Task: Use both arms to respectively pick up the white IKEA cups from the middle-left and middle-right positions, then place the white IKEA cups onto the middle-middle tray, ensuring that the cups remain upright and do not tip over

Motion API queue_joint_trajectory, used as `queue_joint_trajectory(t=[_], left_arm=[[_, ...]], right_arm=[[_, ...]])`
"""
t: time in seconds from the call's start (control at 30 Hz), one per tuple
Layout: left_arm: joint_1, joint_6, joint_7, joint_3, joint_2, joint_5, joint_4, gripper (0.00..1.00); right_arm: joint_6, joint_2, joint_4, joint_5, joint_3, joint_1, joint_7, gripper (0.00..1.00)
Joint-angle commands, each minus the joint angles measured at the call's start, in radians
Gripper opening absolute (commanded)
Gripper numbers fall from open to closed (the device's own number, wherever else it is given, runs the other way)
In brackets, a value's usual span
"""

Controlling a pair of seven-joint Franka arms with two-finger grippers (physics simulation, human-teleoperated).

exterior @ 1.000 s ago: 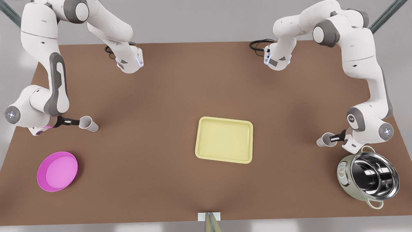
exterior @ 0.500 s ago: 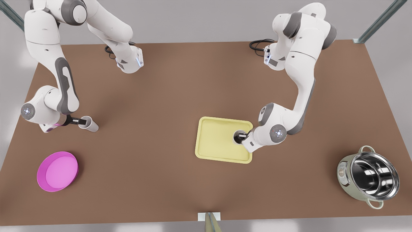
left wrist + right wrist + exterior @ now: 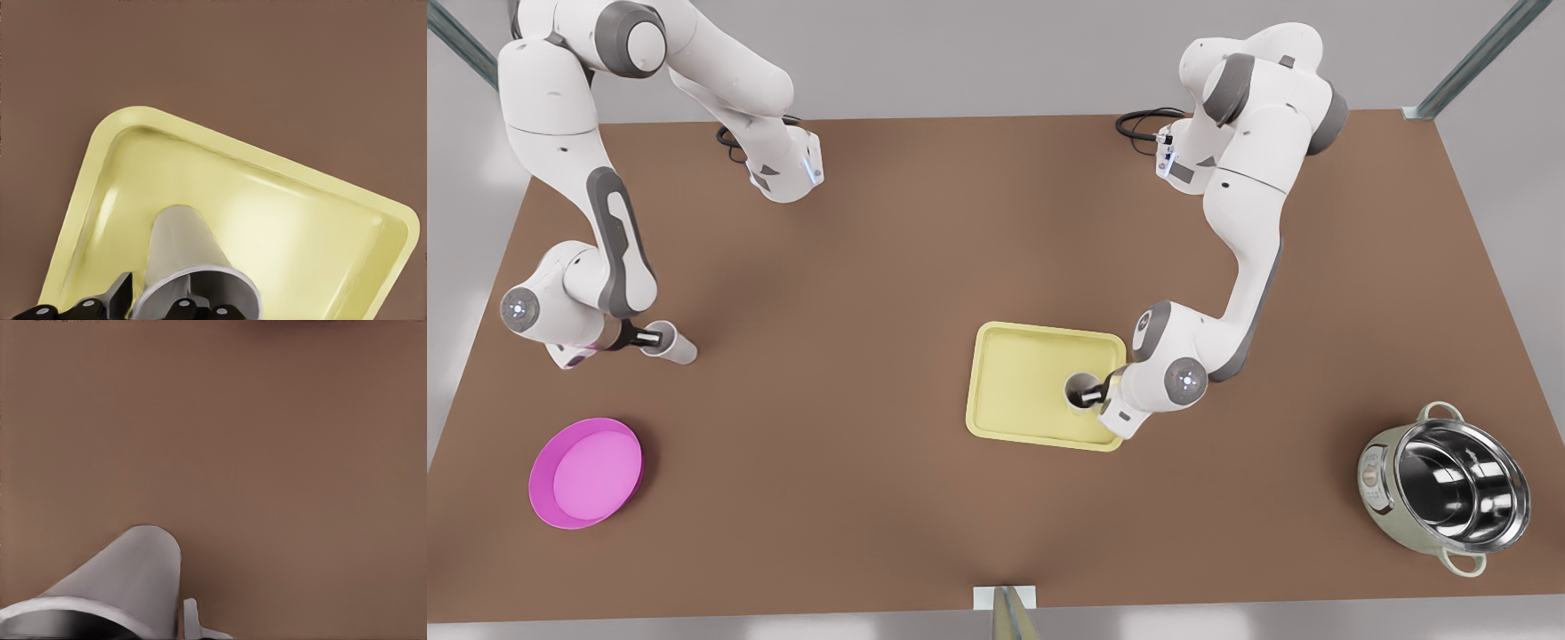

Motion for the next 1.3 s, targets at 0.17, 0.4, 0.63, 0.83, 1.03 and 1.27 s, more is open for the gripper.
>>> queue_joint_trajectory(t=[0.17,0.4,0.63,0.83,1.03,1.27], left_arm=[[0.054,-0.158,-0.221,0.000,-0.079,0.004,0.014,1.00],[0.097,-1.059,0.301,0.009,-0.274,0.222,0.497,1.00],[-0.014,-0.841,0.437,0.165,-0.470,0.241,0.157,1.00],[-0.009,-0.840,0.431,0.167,-0.475,0.189,0.158,1.00],[-0.001,-0.838,0.432,0.167,-0.475,0.195,0.160,1.00],[0.025,-0.821,0.437,0.164,-0.473,0.187,0.157,1.00]], right_arm=[[-0.150,-0.067,0.074,-0.001,0.088,0.031,-0.012,0.21],[-0.218,0.034,0.258,0.165,0.183,0.310,0.112,0.21],[-0.145,0.114,0.422,0.260,0.181,0.614,0.355,0.21],[-0.058,0.240,0.603,0.264,0.183,0.813,0.665,0.21],[-0.299,0.511,0.996,0.261,0.201,0.876,0.656,0.21],[-0.287,0.550,0.991,0.263,0.201,0.889,0.622,0.21]])
